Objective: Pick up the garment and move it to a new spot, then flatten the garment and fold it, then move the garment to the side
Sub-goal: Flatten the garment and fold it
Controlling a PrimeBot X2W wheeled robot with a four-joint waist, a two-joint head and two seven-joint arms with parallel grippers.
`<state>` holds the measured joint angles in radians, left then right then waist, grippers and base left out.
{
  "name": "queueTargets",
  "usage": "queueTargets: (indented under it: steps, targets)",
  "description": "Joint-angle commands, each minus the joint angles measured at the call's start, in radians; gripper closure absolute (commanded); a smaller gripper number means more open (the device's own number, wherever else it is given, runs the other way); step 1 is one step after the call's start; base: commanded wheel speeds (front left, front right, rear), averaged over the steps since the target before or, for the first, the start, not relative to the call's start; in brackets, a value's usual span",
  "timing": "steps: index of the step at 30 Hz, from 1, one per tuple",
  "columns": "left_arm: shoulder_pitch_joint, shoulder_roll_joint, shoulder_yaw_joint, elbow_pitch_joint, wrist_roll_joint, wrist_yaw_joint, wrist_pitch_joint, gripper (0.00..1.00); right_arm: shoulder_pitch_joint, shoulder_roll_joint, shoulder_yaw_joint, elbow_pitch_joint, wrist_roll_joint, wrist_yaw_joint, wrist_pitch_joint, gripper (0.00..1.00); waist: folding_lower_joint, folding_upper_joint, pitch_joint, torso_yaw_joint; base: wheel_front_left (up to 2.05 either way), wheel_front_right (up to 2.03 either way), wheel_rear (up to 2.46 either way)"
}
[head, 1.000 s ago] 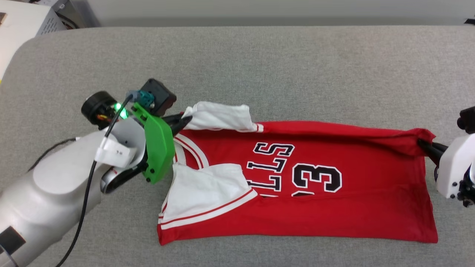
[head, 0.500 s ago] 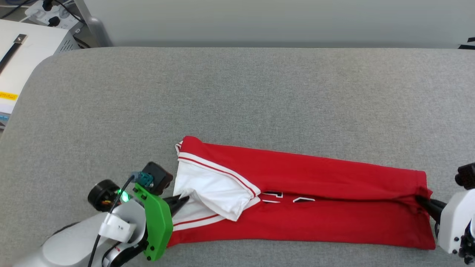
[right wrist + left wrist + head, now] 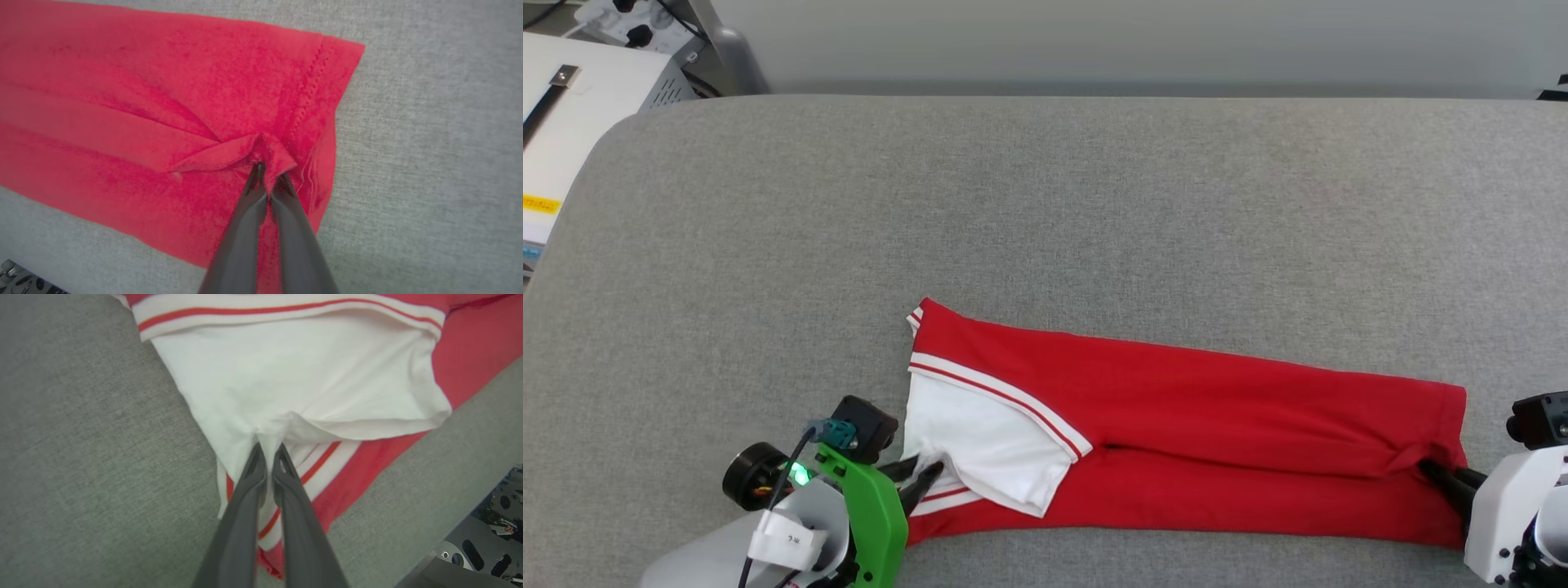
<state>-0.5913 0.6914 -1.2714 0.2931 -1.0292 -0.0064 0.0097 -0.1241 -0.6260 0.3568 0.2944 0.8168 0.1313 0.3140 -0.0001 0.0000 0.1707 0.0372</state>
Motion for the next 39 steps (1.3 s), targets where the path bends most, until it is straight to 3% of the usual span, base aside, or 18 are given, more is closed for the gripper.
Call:
queueTargets:
  steps: [1,4,8,14,19,23,30,31,39]
  targets:
    - [0.023,-0.002,0.011,0.005,0.012,0.017,-0.029,0.00,0.012,0.004,0.001,0.000,-0.015,-0.001,-0.022,0.00,0.0001,0.0000,-0.022,-0.002,0.00,0.00,0.00]
    - [0.040,0.005,0.032,-0.004,0.032,0.069,-0.098,0.00,0.036,-0.009,-0.015,-0.048,-0.032,-0.001,-0.059,0.00,0.0001,0.0000,-0.048,-0.004,0.00,0.00,0.00]
    - [0.073,0.029,0.062,-0.038,0.061,0.171,-0.183,0.00,0.092,-0.027,-0.062,-0.141,-0.044,-0.001,-0.077,0.00,0.0001,0.0000,-0.079,-0.010,0.00,0.00,0.00]
    - [0.128,0.054,0.128,-0.105,0.100,0.308,-0.257,0.00,0.188,-0.025,-0.193,-0.285,-0.069,-0.001,-0.060,0.00,0.0001,0.0000,-0.103,-0.017,0.00,0.00,0.00]
    - [0.174,0.052,0.243,-0.178,0.176,0.411,-0.271,0.00,0.227,0.001,-0.307,-0.384,-0.086,-0.001,-0.019,0.00,0.0001,0.0000,-0.101,-0.018,0.00,0.00,0.00]
    - [0.239,0.030,0.367,-0.247,0.278,0.469,-0.271,0.00,0.215,0.015,-0.374,-0.400,-0.078,-0.001,0.040,0.00,0.0001,0.0000,-0.087,-0.012,0.00,0.00,0.00]
    - [0.364,-0.039,0.561,-0.316,0.437,0.506,-0.271,0.00,0.175,0.014,-0.397,-0.319,0.021,-0.001,0.205,0.00,0.0001,0.0000,-0.060,0.015,0.00,0.00,0.00]
    - [0.420,-0.078,0.636,-0.339,0.502,0.501,-0.271,0.00,0.145,0.009,-0.384,-0.267,0.064,-0.001,0.269,0.00,0.0001,0.0000,-0.042,0.029,0.00,0.00,0.00]
    - [0.478,-0.188,0.772,-0.336,0.626,0.444,-0.271,0.00,0.058,0.012,-0.325,-0.116,0.103,-0.001,0.340,0.00,0.0001,0.0000,0.014,0.075,0.00,0.00,0.00]
